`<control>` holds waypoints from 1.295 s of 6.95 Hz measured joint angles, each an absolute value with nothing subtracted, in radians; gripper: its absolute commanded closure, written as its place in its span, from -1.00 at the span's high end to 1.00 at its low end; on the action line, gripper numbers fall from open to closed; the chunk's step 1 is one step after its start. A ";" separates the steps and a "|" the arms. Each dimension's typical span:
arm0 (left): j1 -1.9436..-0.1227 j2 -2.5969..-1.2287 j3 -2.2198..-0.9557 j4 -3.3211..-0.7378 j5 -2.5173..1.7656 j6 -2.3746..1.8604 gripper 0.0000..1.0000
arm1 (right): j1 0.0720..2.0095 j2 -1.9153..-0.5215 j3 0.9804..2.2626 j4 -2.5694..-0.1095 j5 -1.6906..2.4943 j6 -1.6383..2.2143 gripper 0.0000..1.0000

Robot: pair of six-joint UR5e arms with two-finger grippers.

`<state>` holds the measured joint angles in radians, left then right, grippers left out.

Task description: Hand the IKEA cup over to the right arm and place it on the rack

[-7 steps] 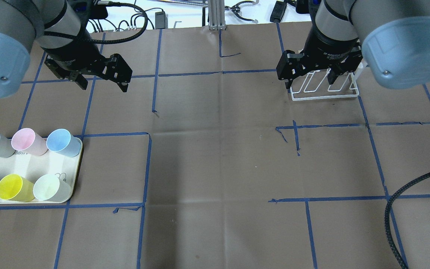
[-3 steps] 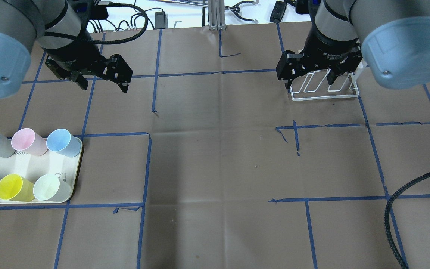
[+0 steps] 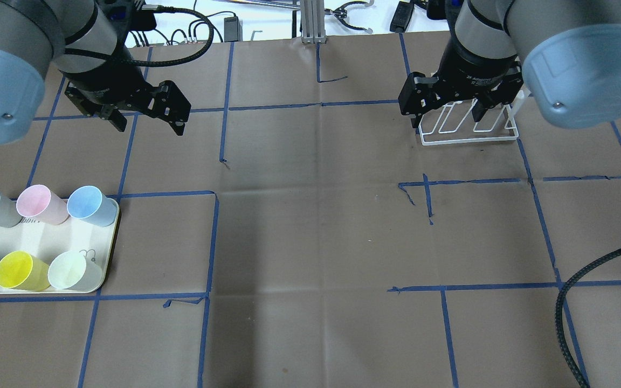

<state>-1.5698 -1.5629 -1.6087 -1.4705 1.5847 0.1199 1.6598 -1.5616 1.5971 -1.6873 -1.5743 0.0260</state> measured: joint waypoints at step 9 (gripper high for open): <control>-1.126 -1.542 -1.788 -1.361 1.578 0.543 0.99 | 1.660 -1.562 1.598 -1.687 -1.573 0.026 0.99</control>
<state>-1.1259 -1.5425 -1.7879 -1.3609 1.5780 0.5433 1.6603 -1.5617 1.5984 -1.6873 -1.5731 0.0262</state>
